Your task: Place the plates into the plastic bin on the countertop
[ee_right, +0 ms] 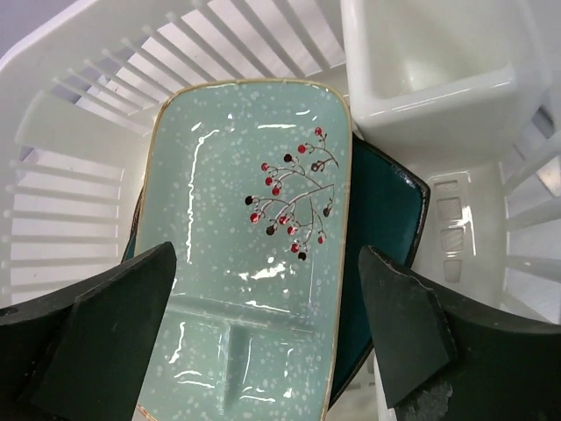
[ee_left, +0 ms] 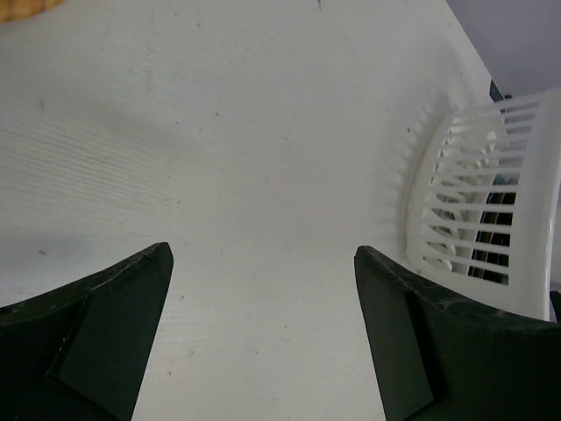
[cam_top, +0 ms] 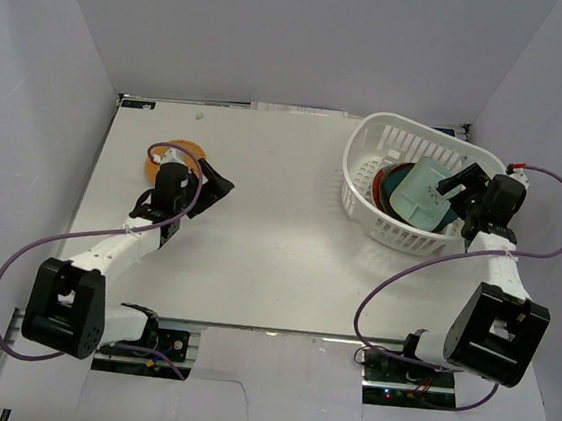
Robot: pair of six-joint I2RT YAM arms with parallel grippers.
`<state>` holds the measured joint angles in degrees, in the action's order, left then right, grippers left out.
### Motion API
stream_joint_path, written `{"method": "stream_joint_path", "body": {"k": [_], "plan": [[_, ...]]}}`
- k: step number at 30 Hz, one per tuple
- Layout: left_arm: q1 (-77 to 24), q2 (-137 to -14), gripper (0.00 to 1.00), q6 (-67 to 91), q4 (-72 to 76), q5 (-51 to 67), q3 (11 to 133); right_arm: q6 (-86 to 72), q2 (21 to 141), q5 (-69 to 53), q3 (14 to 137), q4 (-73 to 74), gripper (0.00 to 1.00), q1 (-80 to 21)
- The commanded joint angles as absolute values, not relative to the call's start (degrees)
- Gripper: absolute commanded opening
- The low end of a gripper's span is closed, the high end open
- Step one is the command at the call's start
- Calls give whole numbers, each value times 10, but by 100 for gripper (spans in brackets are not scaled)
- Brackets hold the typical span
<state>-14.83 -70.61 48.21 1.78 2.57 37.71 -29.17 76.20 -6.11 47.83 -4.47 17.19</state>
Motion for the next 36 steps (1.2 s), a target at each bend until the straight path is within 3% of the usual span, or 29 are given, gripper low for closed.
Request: {"method": "stream_joint_path", "body": {"k": [1,5,10,11,17,22,25,28,29,32,35,36], "plan": [[-97,-722,96,519,29,40,389,-267,730,-11,485,-56,90,163],[-4,-736,95,542,46,54,372,-264,675,8,480,-56,92,136],[75,-736,94,544,38,15,362,-266,576,-32,403,-172,100,-12],[92,-741,93,547,39,17,366,-255,569,-55,407,-171,95,-45],[134,-844,82,541,85,43,399,-191,583,-86,448,-123,88,-227],[157,-987,79,567,156,116,431,-176,594,-86,431,-142,87,-347],[176,-1058,66,589,217,184,449,-175,623,-81,424,-148,87,-388],[182,-1088,39,601,266,204,449,-180,642,-76,416,-159,87,-410],[182,-1095,23,603,271,202,448,-181,645,-76,416,-160,87,-415],[183,-1090,0,609,283,207,441,-183,666,-73,422,-166,88,-424],[182,-1057,0,627,316,229,407,-185,700,-79,456,-157,95,-428],[179,-1022,0,633,329,239,395,-187,713,-82,468,-152,91,-430]]}}
